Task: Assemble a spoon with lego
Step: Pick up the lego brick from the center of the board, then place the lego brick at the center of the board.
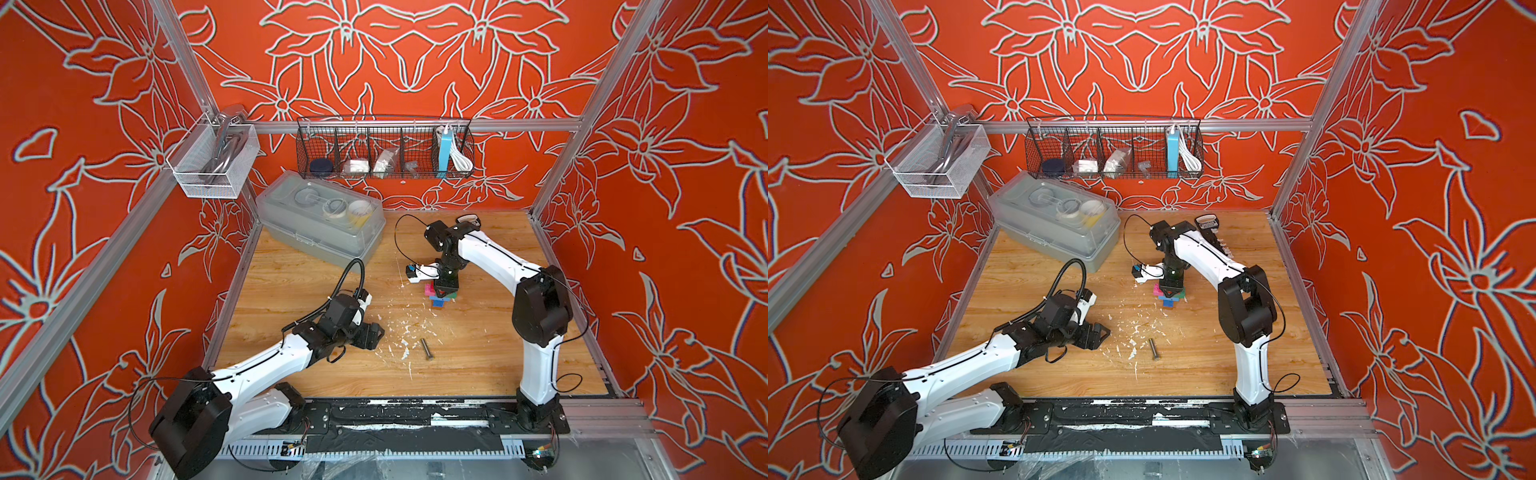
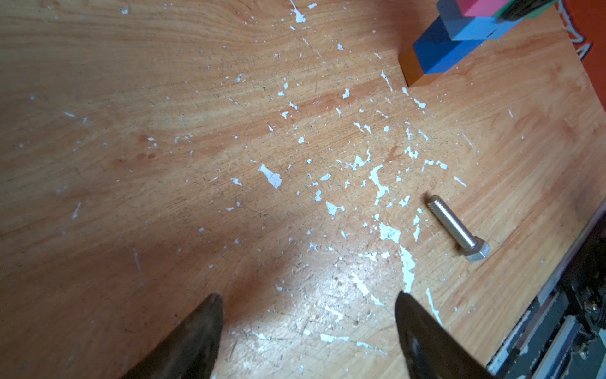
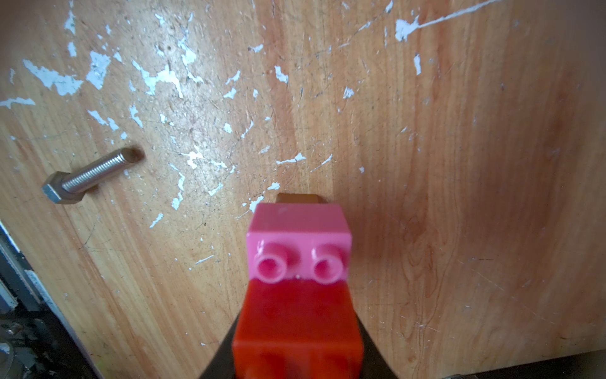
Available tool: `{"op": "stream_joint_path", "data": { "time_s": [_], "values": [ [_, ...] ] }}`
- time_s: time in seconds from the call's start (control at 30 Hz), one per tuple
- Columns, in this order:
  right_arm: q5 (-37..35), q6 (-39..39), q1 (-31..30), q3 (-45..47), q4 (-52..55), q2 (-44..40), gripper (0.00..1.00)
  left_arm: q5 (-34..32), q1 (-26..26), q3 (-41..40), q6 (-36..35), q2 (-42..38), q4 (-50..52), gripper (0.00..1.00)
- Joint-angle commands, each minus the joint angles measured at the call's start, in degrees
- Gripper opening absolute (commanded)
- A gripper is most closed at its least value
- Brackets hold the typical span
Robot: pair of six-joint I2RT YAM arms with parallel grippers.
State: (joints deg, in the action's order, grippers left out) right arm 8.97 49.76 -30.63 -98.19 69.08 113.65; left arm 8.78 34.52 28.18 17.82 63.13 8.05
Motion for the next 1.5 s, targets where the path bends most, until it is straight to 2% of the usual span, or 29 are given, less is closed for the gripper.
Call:
{"op": "stream_joint_path", "data": {
  "time_s": [0.0, 0.13, 0.27, 0.5, 0.6, 0.7, 0.8, 0.97, 1.1, 1.2, 1.33, 1.47],
  "values": [
    [1.16, -2.14, -0.1, -3.05, 3.85, -0.84, 0.18, -0.52, 0.24, 1.69, -0.86, -0.47, 0.52, 0.81],
    [7.73, -8.05, 2.05, -7.15, 6.73, -2.68, 0.17, -0.04, 0.27, 2.52, -0.69, -0.63, 1.4, 0.81],
    [16.22, -16.59, 6.1, -6.84, 5.18, -6.62, 0.16, 0.84, 0.19, 3.22, -0.34, -1.56, 2.28, 0.81],
    [35.64, -30.13, 15.07, 1.43, 0.82, -12.63, 0.15, 1.6, -0.32, 6.83, -2.17, -3.52, 8.52, 0.82],
    [45.02, -35.92, 17.42, 8.15, -5.38, -15.26, 0.17, 3.43, -1.88, 8.1, -2.09, -4.95, 9.71, 0.82],
    [53.79, -48.48, 18.84, 20.36, -23.41, -19.94, 0.18, 4.74, -3.22, 9.58, -2.75, -5.46, 11.0, 0.82],
    [58.43, -63.11, 18.97, 32.12, -45.79, -22.96, 0.18, 5.96, -4.41, 11.28, -3.32, -5.09, 12.85, 0.82],
    [57.47, -77.98, 19.38, 42.44, -68.49, -20.56, 0.16, 6.97, -5.34, 11.41, -3.06, -5.69, 13.57, 0.82],
    [56.42, -96.29, 19.51, 50.97, -96.1, -15.9, 0.17, 7.07, -5.41, 11.62, -2.28, -5.14, 13.48, 0.81],
    [57.68, -102.36, 19.63, 52.55, -106.25, -11.73, 0.17, 7.01, -5.46, 12.1, -2.18, -4.63, 13.48, 0.81],
    [59.75, -106.77, 19.64, 53.05, -114.64, -6.79, 0.17, 6.82, -5.52, 12.53, -2.37, -3.74, 13.65, 0.82],
    [61.57, -115.7, 19.61, 53.56, -129.09, -0.54, 0.17, 6.61, -5.52, 12.45, -2.01, -3.32, 13.39, 0.82]
  ]
}}
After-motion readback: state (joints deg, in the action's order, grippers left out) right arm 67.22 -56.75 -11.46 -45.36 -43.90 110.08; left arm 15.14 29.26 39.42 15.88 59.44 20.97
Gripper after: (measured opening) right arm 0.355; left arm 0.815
